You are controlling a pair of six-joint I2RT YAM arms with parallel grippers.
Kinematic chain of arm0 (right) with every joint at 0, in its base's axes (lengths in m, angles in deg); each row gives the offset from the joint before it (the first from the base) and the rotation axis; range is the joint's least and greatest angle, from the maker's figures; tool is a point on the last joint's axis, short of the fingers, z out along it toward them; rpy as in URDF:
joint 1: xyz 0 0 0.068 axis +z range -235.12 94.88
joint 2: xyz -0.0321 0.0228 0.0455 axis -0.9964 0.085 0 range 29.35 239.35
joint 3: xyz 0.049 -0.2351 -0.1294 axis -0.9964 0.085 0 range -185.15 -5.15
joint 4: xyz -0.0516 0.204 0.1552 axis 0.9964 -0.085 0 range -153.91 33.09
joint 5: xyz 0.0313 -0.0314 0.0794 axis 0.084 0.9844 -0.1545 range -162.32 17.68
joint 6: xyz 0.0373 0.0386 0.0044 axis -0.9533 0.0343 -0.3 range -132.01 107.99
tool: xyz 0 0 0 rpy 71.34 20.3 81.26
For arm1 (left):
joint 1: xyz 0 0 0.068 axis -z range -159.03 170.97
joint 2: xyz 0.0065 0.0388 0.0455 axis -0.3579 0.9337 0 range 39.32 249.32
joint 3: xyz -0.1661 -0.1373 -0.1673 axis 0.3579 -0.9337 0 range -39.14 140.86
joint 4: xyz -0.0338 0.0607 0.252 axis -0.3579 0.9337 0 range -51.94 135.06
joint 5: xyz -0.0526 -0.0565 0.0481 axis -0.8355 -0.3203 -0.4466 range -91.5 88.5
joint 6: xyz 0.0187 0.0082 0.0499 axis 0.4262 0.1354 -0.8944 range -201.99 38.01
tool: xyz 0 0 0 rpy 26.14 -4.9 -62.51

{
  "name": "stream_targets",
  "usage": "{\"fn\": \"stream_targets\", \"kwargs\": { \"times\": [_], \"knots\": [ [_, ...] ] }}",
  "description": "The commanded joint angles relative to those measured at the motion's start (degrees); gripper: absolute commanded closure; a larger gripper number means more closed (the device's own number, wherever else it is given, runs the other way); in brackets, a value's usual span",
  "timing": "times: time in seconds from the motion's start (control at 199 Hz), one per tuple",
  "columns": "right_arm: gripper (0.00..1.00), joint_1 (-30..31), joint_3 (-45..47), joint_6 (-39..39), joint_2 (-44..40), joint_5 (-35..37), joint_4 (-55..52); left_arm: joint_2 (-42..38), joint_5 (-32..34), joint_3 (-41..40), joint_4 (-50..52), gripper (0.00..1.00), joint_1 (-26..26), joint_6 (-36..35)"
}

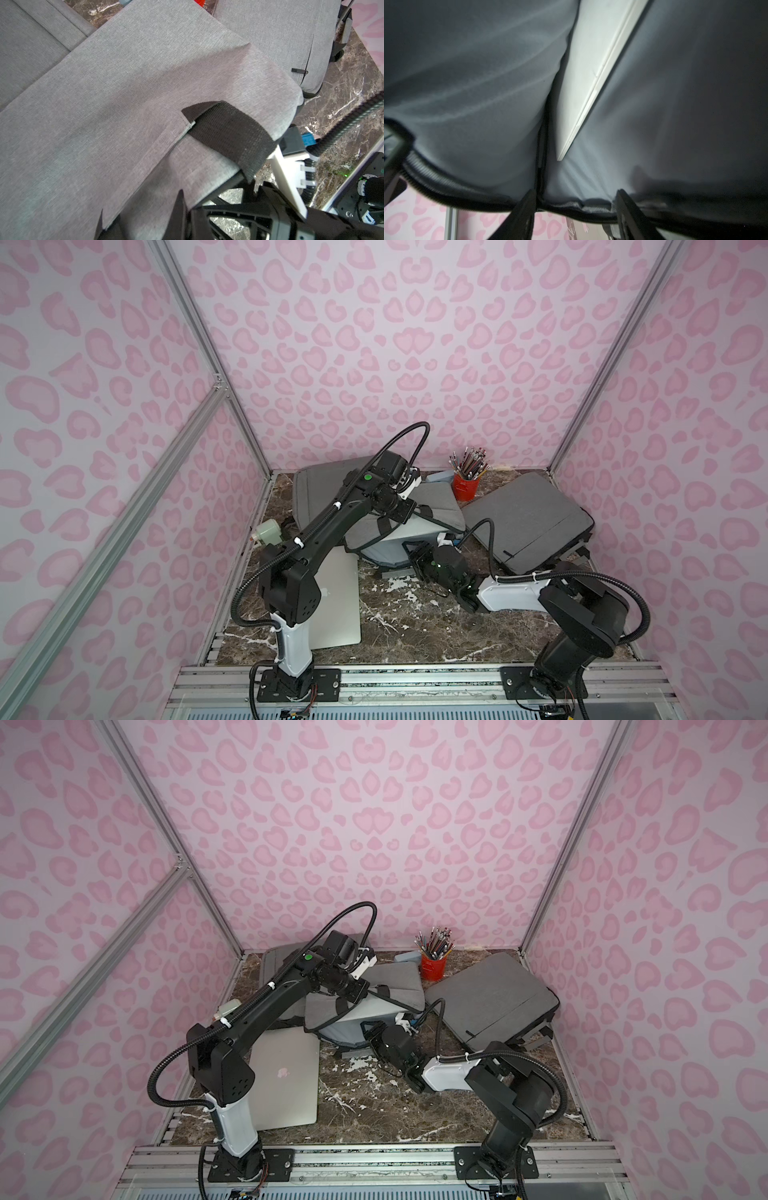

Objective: Open the zippered laptop bag and take out the laptop
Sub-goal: Open the bag flap on the zippered laptop bag, then take out the laptop from the zippered laptop bag.

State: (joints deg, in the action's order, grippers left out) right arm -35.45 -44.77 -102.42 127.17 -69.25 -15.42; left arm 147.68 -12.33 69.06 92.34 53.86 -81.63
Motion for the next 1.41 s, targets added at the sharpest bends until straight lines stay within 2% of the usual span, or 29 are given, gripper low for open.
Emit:
{"fn": "stream_targets", "kwargs": {
  "times": [0.0,0.251,0.397,0.532,0.663,1.105,1.311,1.401],
  "knots": [
    [0.39,0.38,-0.90,-3.15,3.89,5.27,7.77,0.61,-2.20,1.64,-1.49,0.99,-0.36,1.39],
    [0.41,-0.53,-5.05,-7.46,11.07,8.27,10.62,1.86,-3.87,2.93,0.29,0.99,-0.45,2.38],
    [0.49,-1.76,-7.72,-6.84,14.14,6.79,11.92,1.68,-4.57,3.23,0.23,0.98,-0.45,2.94],
    [0.52,-2.27,-8.26,-11.05,17.91,6.21,16.24,1.52,-5.17,3.24,0.75,0.98,-0.45,3.09],
    [0.56,-2.87,-9.59,-10.21,19.51,6.65,19.19,1.25,-5.06,3.17,1.76,0.99,-0.48,2.90],
    [0.57,-4.71,-13.85,-10.71,24.04,7.00,26.85,1.16,-7.65,3.07,3.48,0.98,-0.54,3.62],
    [0.57,-4.24,-16.01,-4.76,21.93,10.92,14.50,1.77,-9.55,3.94,4.59,0.98,-0.53,3.54],
    [0.57,-4.46,-15.67,-2.43,22.04,12.12,13.64,1.90,-10.38,4.12,4.78,0.99,-0.52,3.66]
  ]
}}
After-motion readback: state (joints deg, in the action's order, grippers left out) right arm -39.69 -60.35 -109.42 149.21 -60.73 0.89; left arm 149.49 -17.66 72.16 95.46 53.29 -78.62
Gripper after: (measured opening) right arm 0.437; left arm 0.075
